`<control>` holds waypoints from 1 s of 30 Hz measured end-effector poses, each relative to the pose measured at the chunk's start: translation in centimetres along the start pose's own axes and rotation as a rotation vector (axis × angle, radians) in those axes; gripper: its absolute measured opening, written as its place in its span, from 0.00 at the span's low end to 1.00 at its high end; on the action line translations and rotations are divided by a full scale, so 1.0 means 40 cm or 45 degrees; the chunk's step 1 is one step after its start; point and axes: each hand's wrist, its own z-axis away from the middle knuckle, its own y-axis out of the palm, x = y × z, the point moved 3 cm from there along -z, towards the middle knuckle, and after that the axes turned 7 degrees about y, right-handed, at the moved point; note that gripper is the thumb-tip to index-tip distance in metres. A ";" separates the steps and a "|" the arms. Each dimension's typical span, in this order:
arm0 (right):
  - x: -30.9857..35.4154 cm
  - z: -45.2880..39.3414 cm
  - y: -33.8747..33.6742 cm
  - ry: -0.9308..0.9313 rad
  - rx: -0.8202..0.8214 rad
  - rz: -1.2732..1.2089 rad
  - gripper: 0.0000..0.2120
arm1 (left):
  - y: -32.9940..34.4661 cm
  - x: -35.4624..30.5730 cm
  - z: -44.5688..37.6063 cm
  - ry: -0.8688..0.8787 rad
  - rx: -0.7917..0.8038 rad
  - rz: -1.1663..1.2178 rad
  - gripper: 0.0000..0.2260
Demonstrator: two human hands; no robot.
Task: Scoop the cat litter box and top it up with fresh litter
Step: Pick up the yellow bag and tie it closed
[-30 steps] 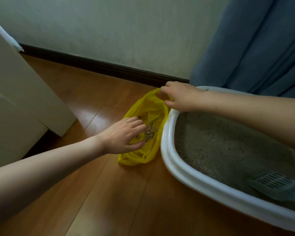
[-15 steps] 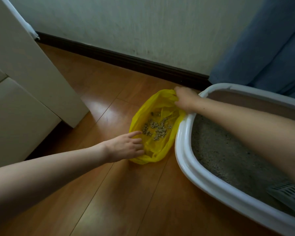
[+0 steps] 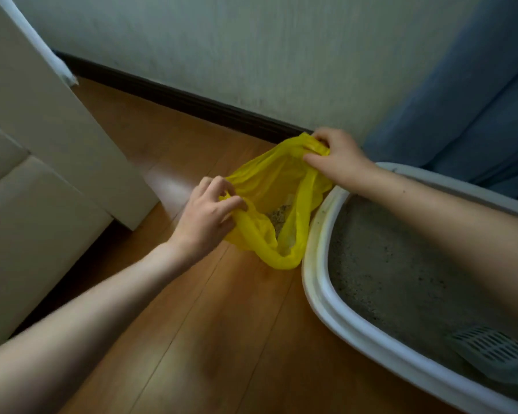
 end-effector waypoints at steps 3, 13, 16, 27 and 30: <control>0.049 0.019 -0.084 0.067 -0.159 -0.084 0.05 | -0.083 -0.018 -0.029 -0.336 -0.157 0.152 0.13; 0.361 0.182 -0.498 0.266 -0.278 -0.276 0.03 | -0.529 -0.194 -0.242 -0.934 -0.183 0.752 0.09; 0.478 0.264 -0.665 0.328 -0.300 -0.389 0.04 | -0.702 -0.268 -0.317 -1.004 -0.207 0.950 0.06; 0.965 0.638 -1.296 0.508 -0.571 -0.656 0.09 | -1.440 -0.584 -0.567 -1.062 -0.288 1.143 0.11; 1.074 0.719 -1.433 0.484 -0.592 -0.653 0.10 | -1.588 -0.663 -0.629 -1.036 -0.215 1.171 0.13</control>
